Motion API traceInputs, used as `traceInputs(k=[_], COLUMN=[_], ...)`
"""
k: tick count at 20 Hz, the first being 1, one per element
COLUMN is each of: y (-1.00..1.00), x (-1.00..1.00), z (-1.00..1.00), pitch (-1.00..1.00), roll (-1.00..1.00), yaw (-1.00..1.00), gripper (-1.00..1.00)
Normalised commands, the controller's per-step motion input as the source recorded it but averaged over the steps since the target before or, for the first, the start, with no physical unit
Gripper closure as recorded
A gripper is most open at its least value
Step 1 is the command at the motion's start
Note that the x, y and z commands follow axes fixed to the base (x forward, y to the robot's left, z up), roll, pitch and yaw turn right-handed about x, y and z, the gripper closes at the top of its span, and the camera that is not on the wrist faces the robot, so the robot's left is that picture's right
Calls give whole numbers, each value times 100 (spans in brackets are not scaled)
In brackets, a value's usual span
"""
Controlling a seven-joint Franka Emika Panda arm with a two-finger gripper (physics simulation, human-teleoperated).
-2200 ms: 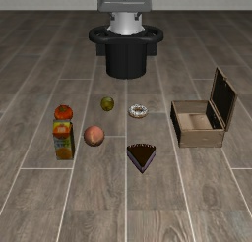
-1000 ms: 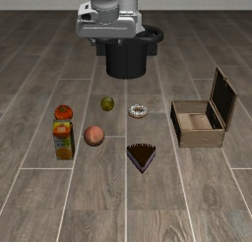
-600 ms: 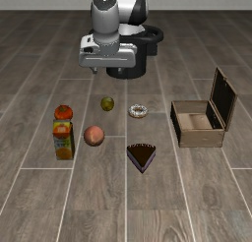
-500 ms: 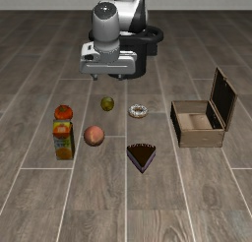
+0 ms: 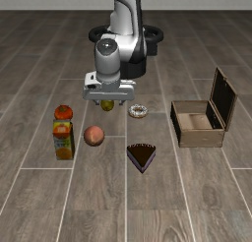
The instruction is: Pick up the kiwi and place it in the box
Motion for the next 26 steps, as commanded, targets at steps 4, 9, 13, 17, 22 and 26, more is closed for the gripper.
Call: traceInputs(k=[4,9,13,17,22,26], y=[0,0,0,0,0,0], x=[-75,0,0,0,0,0], z=[-25,-60,0,0,40,100], pitch=[0,0,0,0,0,0], roll=[0,0,0,0,0,0], yaw=[0,0,0,0,0,0], gripper=[-100,100,100,100,100,100])
